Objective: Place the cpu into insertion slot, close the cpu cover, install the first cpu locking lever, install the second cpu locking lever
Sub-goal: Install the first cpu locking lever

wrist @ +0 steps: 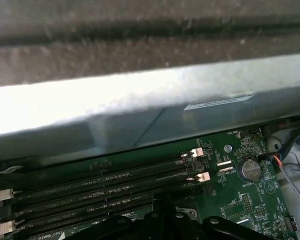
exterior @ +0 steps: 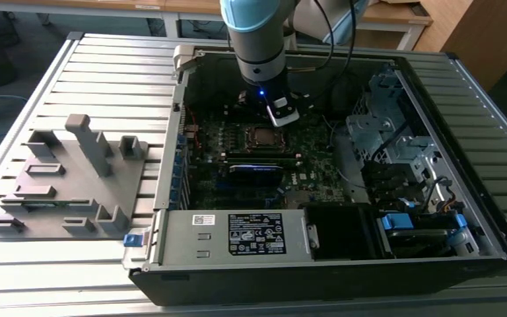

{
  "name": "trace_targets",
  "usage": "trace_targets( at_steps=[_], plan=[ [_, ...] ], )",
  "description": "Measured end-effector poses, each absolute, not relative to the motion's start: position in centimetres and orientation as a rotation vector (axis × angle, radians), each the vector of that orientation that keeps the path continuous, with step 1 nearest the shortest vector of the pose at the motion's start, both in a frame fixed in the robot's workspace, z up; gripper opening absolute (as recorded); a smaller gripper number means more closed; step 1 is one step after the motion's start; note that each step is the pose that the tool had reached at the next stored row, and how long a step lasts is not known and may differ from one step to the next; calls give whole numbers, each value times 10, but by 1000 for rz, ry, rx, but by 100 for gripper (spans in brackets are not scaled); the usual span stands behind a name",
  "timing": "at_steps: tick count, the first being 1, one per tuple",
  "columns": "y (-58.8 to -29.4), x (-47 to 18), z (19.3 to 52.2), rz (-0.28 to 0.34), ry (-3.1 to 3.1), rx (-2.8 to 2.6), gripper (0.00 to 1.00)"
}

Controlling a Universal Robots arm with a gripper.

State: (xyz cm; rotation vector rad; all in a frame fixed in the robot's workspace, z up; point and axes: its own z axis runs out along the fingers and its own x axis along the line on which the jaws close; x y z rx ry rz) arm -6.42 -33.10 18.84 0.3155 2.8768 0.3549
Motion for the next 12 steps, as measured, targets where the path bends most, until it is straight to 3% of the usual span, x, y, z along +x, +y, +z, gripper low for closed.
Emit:
trace_targets(
  at_steps=[12],
  plan=[
    [-331, -64, 209, 355, 2877, 316, 10]
  ],
)
